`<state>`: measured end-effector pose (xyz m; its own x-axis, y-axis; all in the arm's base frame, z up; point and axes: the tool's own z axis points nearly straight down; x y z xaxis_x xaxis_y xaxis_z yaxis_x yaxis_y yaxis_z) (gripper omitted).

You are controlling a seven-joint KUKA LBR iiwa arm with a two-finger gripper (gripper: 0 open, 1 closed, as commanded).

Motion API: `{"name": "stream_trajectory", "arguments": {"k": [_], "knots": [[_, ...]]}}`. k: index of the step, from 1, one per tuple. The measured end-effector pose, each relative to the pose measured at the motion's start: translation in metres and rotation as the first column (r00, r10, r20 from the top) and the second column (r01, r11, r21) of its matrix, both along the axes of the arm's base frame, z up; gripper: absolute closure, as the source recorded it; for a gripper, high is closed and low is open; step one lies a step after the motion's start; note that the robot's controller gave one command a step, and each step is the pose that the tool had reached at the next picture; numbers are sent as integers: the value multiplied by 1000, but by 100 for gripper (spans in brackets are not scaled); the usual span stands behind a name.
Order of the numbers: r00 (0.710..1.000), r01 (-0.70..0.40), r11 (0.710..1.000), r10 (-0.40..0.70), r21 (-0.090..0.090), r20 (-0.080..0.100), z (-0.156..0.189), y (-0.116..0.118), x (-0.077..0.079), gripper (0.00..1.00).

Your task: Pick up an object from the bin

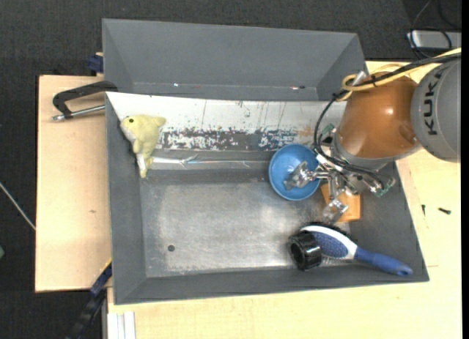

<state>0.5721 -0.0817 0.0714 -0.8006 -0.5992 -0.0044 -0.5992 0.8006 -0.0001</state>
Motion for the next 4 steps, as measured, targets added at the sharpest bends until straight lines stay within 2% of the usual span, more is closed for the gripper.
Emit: {"name": "stream_trajectory", "arguments": {"k": [1,2,3,4], "knots": [[1000,0,1000,0,-1,4,2,0,1,100],[1000,5,1000,-5,-4,12,118,-17,11,100],[999,52,999,-52,1,-12,33,-10,5,100],[997,75,997,-75,-2,10,100,-13,18,100]]}}
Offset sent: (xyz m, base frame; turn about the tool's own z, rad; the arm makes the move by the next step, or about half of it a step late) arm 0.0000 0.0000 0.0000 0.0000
